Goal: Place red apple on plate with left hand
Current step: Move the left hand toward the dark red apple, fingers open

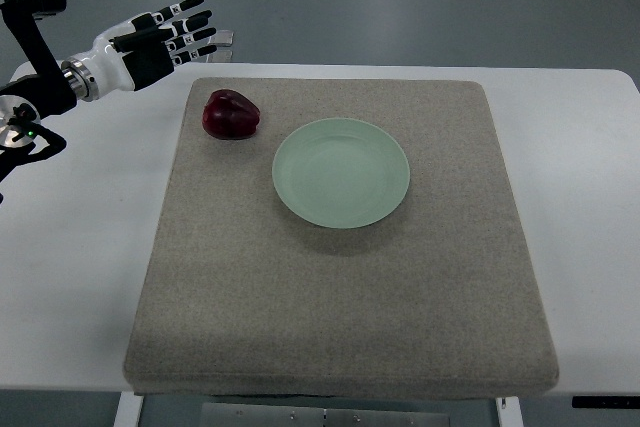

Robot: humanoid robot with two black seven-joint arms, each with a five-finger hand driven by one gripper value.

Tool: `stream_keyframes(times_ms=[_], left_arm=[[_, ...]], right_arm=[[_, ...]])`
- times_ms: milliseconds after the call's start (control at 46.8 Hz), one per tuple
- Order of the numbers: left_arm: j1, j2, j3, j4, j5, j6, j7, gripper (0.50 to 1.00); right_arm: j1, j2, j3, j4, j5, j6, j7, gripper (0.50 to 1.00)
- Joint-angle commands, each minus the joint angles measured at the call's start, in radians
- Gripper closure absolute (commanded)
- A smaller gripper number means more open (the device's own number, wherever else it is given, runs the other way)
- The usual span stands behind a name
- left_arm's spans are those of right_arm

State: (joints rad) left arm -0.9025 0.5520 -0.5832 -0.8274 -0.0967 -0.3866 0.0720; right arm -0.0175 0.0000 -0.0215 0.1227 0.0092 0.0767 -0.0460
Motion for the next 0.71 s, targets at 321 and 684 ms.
stream_keyframes(times_ms=[321,684], left_arm=[[-0.009,-0.004,0.002,0.008,0.009,-0.008,-0.001,0.501],[-0.073,0.016,0.011,0.030,0.348,-0.014,-0.020,0.501]], right_arm=[[-0.001,0.000,0.000,0.000,0.000,0.000,0.000,0.570],[-0.001,0.000,0.000,0.000,0.000,0.000,0.000,0.572]])
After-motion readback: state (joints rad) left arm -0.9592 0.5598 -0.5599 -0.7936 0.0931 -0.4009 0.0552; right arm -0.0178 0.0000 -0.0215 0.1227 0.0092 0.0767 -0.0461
